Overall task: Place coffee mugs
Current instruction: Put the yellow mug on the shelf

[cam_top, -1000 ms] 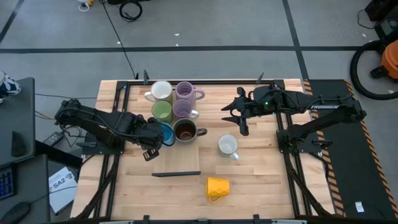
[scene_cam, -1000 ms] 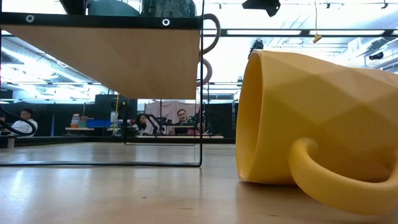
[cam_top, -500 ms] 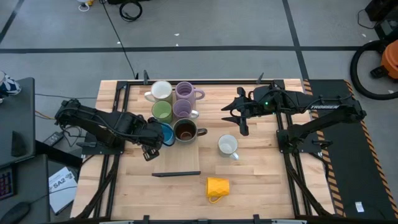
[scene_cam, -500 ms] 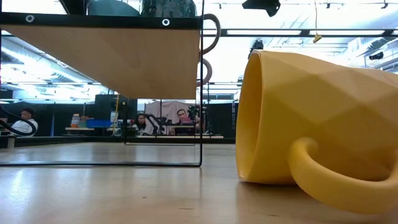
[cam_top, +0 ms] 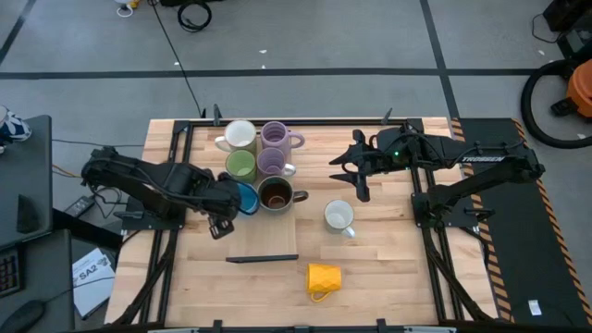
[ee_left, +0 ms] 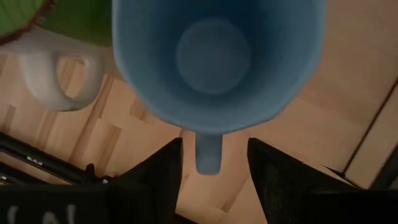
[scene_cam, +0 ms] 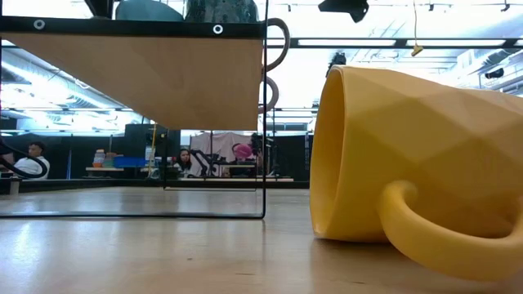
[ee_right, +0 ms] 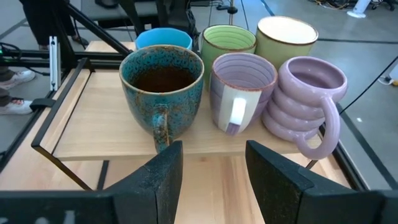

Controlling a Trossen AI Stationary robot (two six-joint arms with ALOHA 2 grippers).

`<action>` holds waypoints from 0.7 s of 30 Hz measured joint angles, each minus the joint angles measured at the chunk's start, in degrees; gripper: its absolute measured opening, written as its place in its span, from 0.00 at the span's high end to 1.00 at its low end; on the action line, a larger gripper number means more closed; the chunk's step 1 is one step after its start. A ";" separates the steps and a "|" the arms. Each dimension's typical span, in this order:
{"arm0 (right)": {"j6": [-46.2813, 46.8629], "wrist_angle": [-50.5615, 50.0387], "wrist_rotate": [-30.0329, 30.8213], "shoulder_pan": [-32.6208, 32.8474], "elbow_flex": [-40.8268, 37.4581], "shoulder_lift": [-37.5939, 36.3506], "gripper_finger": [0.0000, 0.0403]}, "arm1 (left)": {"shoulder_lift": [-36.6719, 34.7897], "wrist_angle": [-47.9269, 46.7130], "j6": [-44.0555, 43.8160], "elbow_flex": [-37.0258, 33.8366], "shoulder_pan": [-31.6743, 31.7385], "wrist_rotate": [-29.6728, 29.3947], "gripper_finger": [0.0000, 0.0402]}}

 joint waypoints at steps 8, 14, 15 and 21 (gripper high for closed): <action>3.68 -0.01 -2.13 0.01 0.00 0.00 0.55 | -1.13 -3.65 -3.31 4.49 -2.25 0.54 0.54; 3.72 -0.07 -8.18 0.10 0.00 0.00 0.55 | -2.75 -3.45 -13.43 4.67 -8.01 -0.14 0.54; 3.70 -0.08 -8.95 0.10 0.00 0.00 0.55 | -2.75 -3.27 -15.08 4.67 -9.17 -0.88 0.54; 8.08 -2.84 -13.32 0.21 0.00 0.00 0.55 | -2.41 0.04 -22.83 4.64 -17.29 -6.13 0.54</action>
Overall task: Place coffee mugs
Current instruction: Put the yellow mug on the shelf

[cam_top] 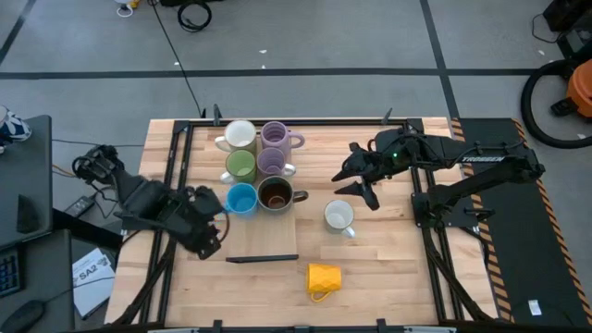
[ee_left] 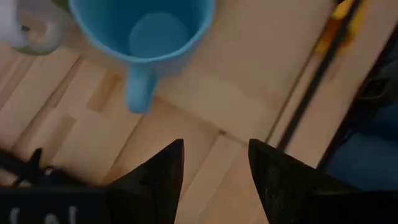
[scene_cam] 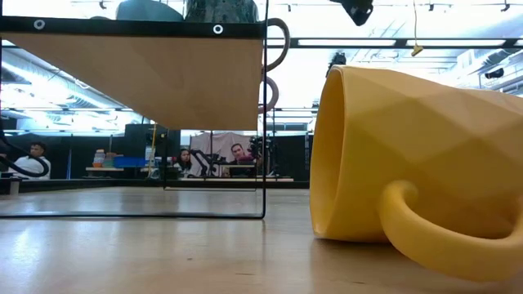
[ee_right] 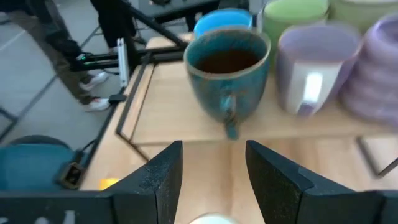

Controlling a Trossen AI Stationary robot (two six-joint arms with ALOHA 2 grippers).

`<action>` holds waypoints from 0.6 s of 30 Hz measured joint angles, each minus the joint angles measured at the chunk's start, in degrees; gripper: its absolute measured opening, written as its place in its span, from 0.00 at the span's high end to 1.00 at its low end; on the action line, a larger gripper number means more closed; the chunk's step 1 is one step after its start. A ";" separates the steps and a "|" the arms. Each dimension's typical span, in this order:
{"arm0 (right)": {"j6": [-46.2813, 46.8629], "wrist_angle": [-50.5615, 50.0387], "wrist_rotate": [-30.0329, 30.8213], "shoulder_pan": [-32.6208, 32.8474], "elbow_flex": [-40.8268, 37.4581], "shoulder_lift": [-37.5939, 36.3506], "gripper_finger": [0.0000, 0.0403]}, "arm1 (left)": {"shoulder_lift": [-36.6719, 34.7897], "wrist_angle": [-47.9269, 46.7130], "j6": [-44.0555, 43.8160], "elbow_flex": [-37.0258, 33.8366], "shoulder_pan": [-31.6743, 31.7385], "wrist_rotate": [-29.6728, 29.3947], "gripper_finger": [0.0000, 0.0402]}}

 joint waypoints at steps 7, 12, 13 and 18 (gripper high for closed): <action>7.20 -2.04 -0.19 4.37 0.00 0.00 0.55 | -0.02 8.74 -4.48 0.00 -7.85 -9.47 0.54; 8.58 -0.91 3.13 9.48 0.00 0.00 0.55 | 1.10 16.21 -2.08 0.00 -10.34 -12.05 0.54; 8.59 -0.91 3.26 10.31 0.00 0.00 0.55 | 1.26 16.89 -1.74 0.00 -10.65 -12.13 0.54; 8.06 0.02 3.76 14.69 0.00 0.62 0.55 | 2.38 17.33 -1.35 -0.04 -11.21 -12.54 0.54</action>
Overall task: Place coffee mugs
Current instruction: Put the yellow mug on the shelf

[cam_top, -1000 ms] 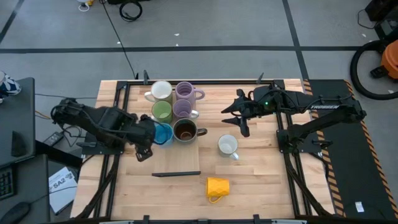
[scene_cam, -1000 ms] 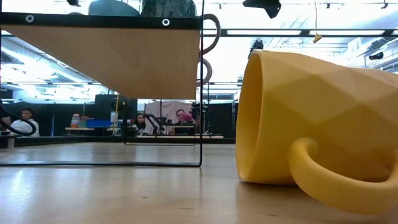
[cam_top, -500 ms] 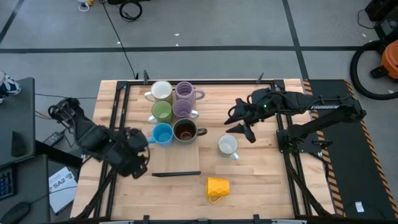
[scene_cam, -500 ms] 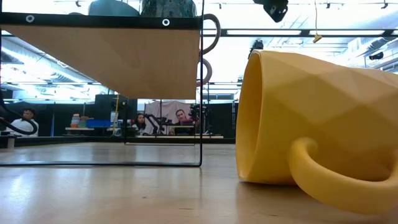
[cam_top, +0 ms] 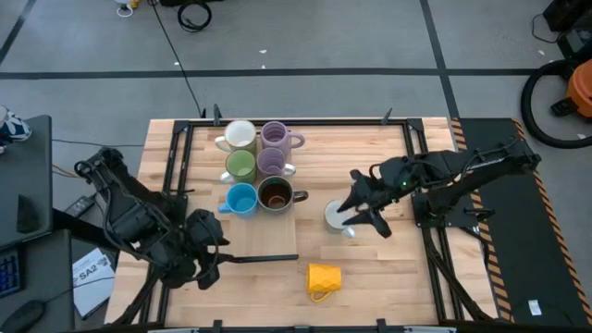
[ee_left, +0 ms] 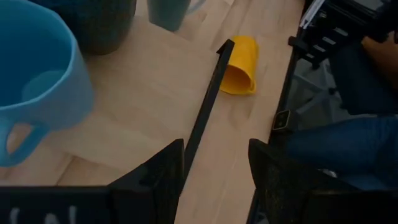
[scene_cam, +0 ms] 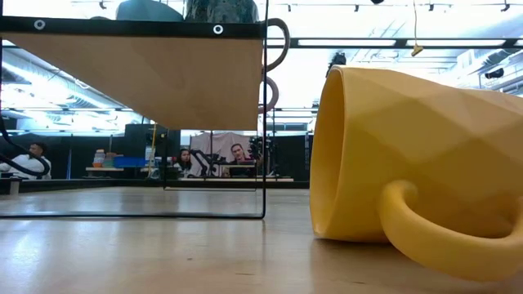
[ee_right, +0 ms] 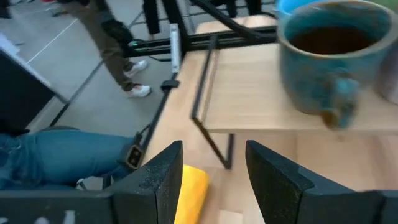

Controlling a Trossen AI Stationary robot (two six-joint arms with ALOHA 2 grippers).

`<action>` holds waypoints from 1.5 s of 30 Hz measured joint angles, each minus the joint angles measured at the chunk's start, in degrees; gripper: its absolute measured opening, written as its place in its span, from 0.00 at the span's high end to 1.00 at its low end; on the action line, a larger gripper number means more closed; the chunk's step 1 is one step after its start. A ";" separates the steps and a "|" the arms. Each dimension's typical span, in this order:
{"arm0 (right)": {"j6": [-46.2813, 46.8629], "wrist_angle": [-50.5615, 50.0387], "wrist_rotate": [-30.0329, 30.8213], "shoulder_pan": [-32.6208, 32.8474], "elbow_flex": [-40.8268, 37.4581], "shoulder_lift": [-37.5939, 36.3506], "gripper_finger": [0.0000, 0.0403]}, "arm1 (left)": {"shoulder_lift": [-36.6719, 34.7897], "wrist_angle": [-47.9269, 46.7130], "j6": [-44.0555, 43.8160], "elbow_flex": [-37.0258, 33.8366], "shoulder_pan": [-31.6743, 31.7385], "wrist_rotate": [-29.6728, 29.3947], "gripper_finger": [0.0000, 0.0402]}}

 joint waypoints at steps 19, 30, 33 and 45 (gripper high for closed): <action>-8.53 13.26 -14.26 8.97 0.00 13.84 0.55 | 0.40 0.11 0.15 0.00 0.07 -0.45 0.54; -8.51 8.98 -9.30 14.83 0.00 19.12 0.55 | 1.80 5.92 0.52 0.00 0.09 -1.83 0.54; -8.51 6.31 -5.94 16.07 0.00 19.83 0.55 | 3.78 10.43 0.60 0.01 0.09 -3.49 0.54; -8.13 4.02 -1.96 19.98 0.02 22.81 0.55 | 13.95 29.68 -0.79 0.03 -1.40 -1.24 0.54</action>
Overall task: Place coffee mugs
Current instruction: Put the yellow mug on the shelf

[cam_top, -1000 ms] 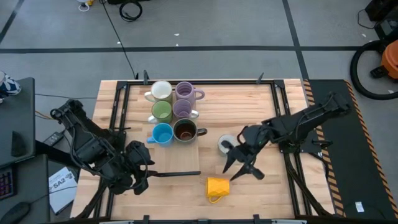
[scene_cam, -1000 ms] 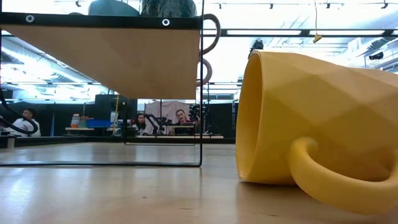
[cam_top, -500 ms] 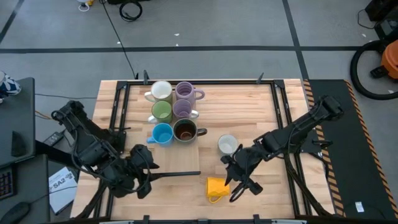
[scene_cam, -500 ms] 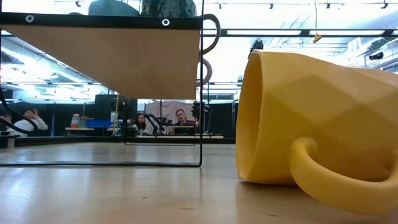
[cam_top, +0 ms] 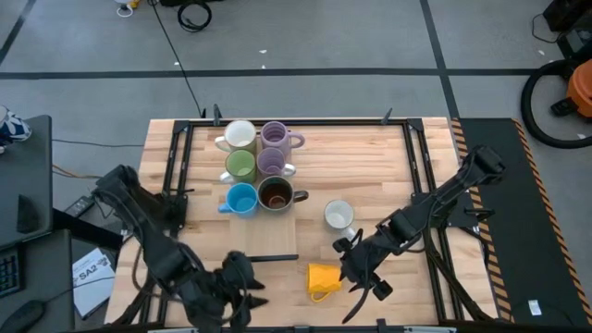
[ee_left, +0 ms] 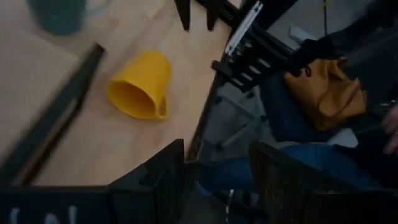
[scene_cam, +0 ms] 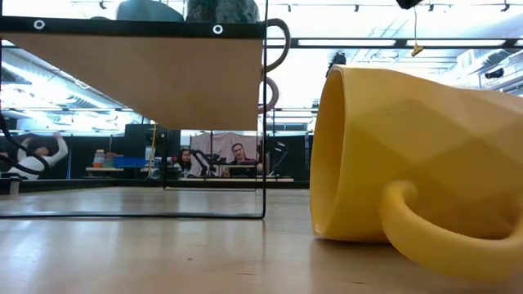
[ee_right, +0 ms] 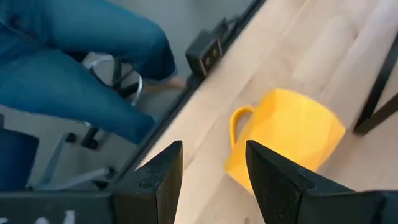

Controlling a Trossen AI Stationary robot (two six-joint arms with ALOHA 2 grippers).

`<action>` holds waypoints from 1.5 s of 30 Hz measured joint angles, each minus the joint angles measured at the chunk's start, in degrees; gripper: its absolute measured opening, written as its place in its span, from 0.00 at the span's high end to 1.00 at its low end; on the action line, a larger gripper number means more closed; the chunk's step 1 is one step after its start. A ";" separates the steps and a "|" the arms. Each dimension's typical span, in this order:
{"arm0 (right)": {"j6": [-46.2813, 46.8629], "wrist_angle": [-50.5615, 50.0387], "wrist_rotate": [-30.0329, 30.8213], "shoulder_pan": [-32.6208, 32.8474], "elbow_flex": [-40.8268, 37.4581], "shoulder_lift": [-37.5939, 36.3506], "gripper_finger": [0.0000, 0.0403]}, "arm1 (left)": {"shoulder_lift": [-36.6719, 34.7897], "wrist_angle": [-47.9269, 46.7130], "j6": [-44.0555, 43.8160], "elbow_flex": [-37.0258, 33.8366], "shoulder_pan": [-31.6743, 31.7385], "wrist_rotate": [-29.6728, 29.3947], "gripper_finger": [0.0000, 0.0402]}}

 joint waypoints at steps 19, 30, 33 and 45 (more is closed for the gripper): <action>0.08 -1.74 5.02 1.48 -0.02 6.28 0.55 | 16.35 7.13 -14.15 -0.03 0.24 -1.06 0.54; 0.19 -3.35 10.36 1.48 -0.02 6.58 0.55 | 22.04 11.82 -13.89 -0.03 2.65 -4.04 0.54; 0.19 -3.62 11.06 1.48 -0.02 6.58 0.55 | 23.49 13.11 -13.69 -0.03 3.36 -5.00 0.54; 0.19 -4.26 11.37 1.48 -0.02 6.58 0.55 | 27.93 19.56 -6.18 -0.01 7.22 -5.69 0.54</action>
